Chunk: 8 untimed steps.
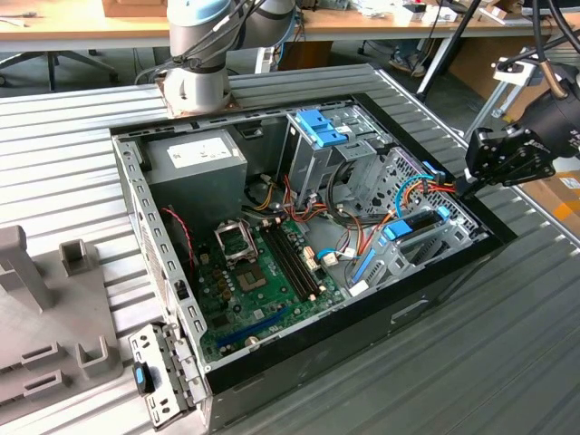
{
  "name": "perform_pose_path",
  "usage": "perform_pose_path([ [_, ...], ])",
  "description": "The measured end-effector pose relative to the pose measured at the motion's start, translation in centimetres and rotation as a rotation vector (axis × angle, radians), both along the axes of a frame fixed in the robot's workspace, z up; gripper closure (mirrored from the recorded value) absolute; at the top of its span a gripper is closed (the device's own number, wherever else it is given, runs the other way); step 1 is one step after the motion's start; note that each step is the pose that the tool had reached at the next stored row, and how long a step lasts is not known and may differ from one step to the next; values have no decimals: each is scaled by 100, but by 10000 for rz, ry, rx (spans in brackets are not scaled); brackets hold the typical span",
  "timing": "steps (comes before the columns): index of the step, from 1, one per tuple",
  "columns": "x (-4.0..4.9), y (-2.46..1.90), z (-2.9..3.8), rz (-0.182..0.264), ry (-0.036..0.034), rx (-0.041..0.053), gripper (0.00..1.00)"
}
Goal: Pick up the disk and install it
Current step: 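Insert the first disk wire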
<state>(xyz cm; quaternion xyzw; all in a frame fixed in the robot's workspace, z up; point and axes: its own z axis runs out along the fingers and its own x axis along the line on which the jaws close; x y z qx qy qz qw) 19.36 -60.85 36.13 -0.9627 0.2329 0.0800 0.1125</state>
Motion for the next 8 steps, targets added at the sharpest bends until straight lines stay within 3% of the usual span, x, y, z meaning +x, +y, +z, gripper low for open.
perform_pose_path([
  [4,0,0,21,1,-13,4,83],
  [8,-24,0,73,-8,-100,2,83],
])
